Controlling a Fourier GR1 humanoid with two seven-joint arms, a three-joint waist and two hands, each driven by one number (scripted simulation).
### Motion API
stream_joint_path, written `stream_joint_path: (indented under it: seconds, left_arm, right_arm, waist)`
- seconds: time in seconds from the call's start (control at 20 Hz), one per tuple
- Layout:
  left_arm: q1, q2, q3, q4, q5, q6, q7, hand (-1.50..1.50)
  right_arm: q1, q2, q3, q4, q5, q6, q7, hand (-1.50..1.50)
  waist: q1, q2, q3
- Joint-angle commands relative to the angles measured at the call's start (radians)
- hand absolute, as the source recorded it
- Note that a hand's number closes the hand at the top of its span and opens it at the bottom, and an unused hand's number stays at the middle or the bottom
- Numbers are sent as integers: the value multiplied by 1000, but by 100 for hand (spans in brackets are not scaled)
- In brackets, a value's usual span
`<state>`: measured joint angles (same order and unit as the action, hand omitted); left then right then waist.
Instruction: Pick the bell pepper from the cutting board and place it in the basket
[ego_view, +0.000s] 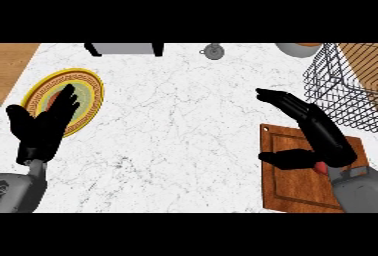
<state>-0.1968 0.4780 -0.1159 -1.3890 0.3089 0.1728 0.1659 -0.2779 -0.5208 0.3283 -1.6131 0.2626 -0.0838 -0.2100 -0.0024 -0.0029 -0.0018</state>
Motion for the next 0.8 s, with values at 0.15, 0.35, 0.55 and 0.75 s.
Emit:
stream_joint_path:
  seconds: [0.15,0.35,0.55,0.75]
  left_arm:
    - [-5,1,9,-16,3,4,35,0]
    - [3,7,21,17,1,-9,8,0]
    - [30,-28,7,21,-3,-20,-37,0]
    - [-22,15,45,46,10,-49,10,0]
  right_arm:
    - [-73,-127,63,-147,183,129,503,-150]
    - [-211,-282,12,-137,304,261,706,-150]
    - [-340,-316,-55,-229,197,491,944,-150]
    - [-374,-330,-82,-218,-1,731,1036,-150]
  waist:
    - [-16,-11,-4]
    - [-9,-9,-8]
    - [-4,-8,-5]
    - [-8,-3,-2]
